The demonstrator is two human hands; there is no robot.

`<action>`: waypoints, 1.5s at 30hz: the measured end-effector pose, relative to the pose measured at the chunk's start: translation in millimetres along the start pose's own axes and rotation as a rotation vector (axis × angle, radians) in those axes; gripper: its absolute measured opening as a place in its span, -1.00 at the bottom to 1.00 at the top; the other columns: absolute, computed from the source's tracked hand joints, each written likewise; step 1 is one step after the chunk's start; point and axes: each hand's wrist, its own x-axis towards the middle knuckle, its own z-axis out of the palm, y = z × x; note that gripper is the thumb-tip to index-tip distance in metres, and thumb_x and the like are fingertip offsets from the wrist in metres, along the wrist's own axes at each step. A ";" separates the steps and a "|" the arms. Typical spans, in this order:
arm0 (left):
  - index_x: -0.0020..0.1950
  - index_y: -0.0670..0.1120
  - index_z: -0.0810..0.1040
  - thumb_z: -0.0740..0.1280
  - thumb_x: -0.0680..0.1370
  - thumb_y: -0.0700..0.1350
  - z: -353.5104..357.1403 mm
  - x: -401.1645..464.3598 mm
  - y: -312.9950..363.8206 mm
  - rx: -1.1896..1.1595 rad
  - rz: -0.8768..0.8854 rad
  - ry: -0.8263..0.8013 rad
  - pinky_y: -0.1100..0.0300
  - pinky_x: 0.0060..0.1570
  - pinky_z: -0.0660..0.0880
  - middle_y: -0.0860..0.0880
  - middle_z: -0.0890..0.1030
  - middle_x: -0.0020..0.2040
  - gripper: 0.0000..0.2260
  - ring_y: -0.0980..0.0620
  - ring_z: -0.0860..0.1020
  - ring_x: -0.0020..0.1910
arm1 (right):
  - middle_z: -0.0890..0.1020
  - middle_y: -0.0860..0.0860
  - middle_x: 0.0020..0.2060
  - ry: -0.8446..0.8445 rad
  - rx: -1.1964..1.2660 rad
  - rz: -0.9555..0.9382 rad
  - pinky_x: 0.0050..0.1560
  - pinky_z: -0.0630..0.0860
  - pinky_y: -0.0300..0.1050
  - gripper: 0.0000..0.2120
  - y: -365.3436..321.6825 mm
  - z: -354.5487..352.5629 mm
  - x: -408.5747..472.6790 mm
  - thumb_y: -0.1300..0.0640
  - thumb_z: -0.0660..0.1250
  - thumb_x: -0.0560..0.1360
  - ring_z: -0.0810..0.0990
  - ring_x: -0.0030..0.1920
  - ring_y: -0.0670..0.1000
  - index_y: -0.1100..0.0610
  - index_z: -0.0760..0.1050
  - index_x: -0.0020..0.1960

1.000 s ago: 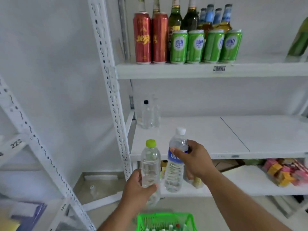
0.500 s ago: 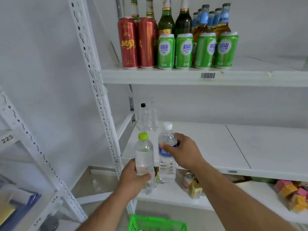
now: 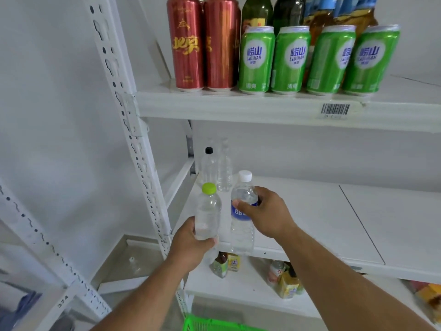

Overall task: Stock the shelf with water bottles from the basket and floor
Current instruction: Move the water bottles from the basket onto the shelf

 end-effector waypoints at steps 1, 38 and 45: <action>0.09 0.10 0.54 0.55 0.36 -0.12 -1.6 9.7 -1.6 0.009 0.010 -0.001 0.21 -0.05 0.55 0.11 0.68 -0.05 -0.63 0.14 0.64 -0.04 | 0.65 -0.17 -0.17 0.003 -0.003 0.004 -0.21 0.44 -0.25 -0.72 0.4 5.0 7.1 -0.19 0.46 0.43 0.62 -0.15 -0.13 -0.07 0.58 0.05; 0.11 0.13 0.46 0.53 0.36 -0.11 29.7 261.9 -28.1 0.085 -0.002 0.072 0.18 -0.03 0.50 0.21 0.59 -0.08 -0.59 0.11 0.59 -0.02 | 0.63 -0.07 -0.03 0.058 0.102 0.208 -0.08 0.53 -0.16 -0.48 56.6 101.6 234.3 -0.14 0.49 0.38 0.61 -0.04 -0.04 -0.09 0.47 0.30; 0.09 0.15 0.42 0.52 0.39 -0.16 35.6 275.5 -22.4 0.063 0.024 0.061 0.24 -0.04 0.40 0.27 0.51 -0.13 -0.58 0.12 0.52 -0.06 | 0.62 -0.13 -0.02 0.063 0.106 0.221 -0.03 0.46 -0.20 -0.50 65.7 107.5 239.6 -0.12 0.50 0.41 0.59 -0.02 -0.06 -0.05 0.47 0.30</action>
